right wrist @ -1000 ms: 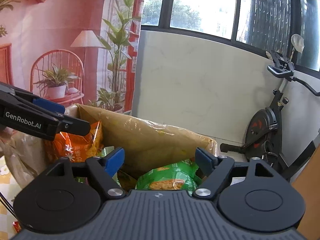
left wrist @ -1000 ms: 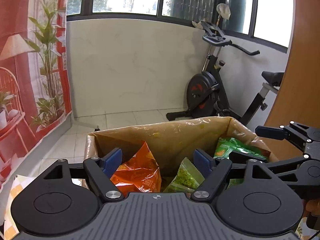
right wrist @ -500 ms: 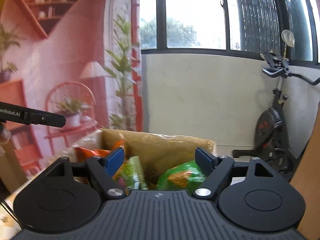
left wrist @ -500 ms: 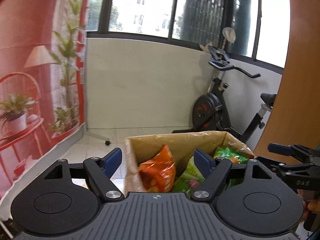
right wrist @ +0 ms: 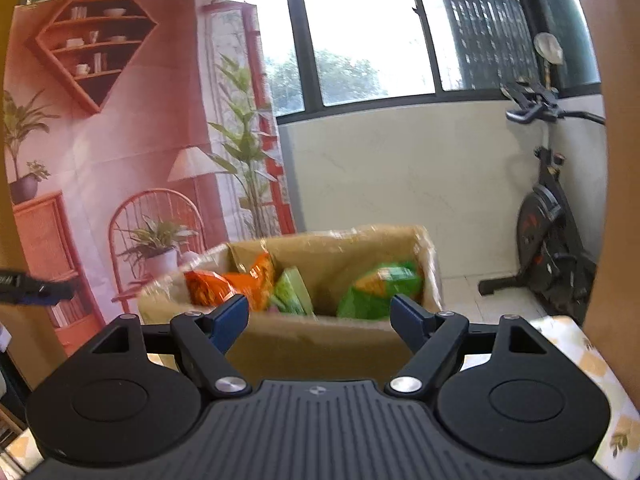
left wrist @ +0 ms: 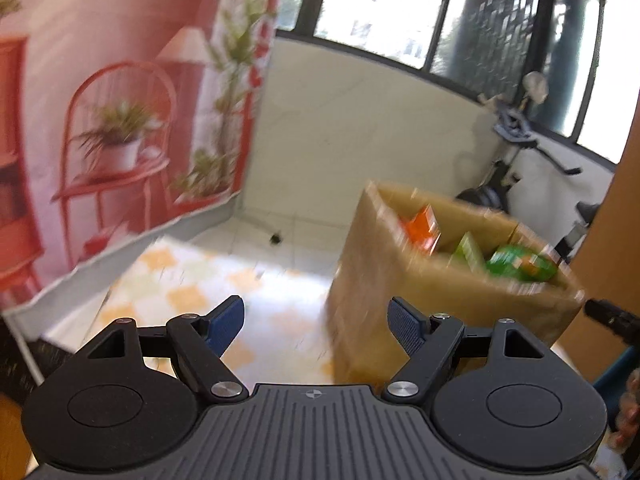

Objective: Organize snacks
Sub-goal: 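Move both tools back down to the snacks in front of the box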

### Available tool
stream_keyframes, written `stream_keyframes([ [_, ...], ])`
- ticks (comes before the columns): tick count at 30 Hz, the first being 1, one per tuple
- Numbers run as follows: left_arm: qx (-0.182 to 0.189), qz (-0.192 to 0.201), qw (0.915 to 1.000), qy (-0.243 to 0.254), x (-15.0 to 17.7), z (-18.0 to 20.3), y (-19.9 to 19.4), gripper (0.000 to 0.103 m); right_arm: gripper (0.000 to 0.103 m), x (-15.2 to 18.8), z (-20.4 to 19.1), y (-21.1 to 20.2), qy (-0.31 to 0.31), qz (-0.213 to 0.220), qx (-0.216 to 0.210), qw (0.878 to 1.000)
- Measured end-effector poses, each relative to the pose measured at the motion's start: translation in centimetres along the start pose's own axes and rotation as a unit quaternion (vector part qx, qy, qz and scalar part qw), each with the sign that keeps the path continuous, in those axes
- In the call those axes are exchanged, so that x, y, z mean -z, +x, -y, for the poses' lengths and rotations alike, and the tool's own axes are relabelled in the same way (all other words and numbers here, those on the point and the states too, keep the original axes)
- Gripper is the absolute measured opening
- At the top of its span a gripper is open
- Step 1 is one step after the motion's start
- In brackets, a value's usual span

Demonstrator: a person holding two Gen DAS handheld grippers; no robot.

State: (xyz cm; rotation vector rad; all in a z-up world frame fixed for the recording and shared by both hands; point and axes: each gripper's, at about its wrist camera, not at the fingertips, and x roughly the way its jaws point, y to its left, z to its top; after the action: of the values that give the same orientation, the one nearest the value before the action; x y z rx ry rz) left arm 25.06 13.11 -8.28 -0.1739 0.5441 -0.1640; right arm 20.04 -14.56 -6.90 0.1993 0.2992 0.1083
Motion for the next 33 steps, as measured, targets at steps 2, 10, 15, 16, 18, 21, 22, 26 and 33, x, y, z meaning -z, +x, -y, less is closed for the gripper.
stream_keyframes([
  [2,-0.005,-0.017,0.9998,-0.014,1.9,-0.3,0.2,0.081,0.08,1.2,0.0,-0.2,-0.008,-0.003,0.015,1.0],
  [10,-0.014,-0.083,0.9964,0.009,8.1,1.0,2.0,0.081,0.08,6.8,1.0,-0.7,-0.002,-0.054,0.037,0.998],
  [15,-0.009,-0.092,0.9957,0.002,10.5,1.5,2.0,0.081,0.08,9.5,2.5,-0.8,0.002,-0.075,0.059,0.995],
  [16,-0.009,-0.093,0.9956,0.002,11.1,2.0,2.1,0.081,0.08,9.9,2.7,-0.8,0.002,-0.076,0.062,0.995],
  [18,-0.008,-0.101,0.9949,0.006,11.8,2.5,2.3,0.081,0.08,10.8,3.3,-0.7,0.0,-0.078,0.069,0.995],
  [21,-0.007,-0.109,0.9938,0.018,12.8,3.5,2.2,0.081,0.079,11.9,3.9,-0.3,0.001,-0.088,0.081,0.993],
  [22,-0.007,-0.11,0.9938,0.019,12.9,3.6,2.2,0.081,0.079,12.3,4.0,-0.1,-0.006,-0.091,0.083,0.992],
  [26,-0.013,-0.11,0.9937,0.018,13.4,4.0,2.0,0.081,0.073,14.0,4.6,1.3,-0.018,-0.114,0.079,0.99],
  [33,-0.026,-0.116,0.9929,-0.002,13.8,3.5,2.1,0.081,0.066,15.9,5.7,3.2,0.003,-0.14,0.075,0.987],
])
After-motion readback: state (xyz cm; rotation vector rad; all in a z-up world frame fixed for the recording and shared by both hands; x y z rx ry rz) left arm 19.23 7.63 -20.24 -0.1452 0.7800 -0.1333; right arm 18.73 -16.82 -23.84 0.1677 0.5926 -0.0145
